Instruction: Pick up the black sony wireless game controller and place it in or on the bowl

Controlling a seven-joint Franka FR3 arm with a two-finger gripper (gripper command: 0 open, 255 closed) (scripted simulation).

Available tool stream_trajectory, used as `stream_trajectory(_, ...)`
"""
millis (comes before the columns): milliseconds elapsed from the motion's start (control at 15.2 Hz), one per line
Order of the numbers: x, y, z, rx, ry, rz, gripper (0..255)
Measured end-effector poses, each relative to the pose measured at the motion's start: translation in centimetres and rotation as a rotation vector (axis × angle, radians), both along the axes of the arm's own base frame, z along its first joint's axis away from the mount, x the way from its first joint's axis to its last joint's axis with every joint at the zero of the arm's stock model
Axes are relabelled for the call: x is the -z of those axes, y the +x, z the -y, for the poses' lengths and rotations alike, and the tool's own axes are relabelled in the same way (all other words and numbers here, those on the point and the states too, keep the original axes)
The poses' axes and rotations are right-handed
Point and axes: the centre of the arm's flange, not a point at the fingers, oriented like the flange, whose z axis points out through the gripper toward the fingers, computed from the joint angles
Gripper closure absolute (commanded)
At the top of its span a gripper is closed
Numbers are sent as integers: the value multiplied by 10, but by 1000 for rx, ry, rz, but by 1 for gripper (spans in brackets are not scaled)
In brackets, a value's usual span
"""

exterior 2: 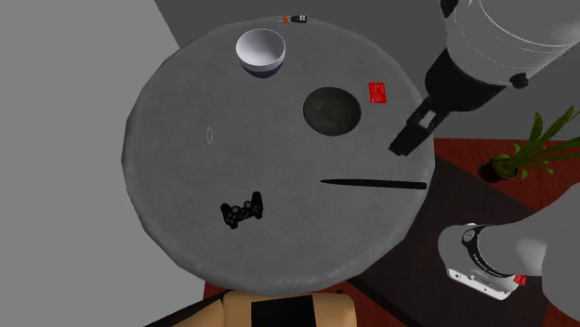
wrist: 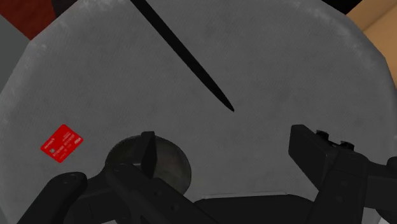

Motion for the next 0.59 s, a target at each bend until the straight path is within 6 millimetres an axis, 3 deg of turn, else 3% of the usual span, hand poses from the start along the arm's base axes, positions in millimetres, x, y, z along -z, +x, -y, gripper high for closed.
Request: stream_trajectory(594,63,68,-83,-9,-15,-2,0)
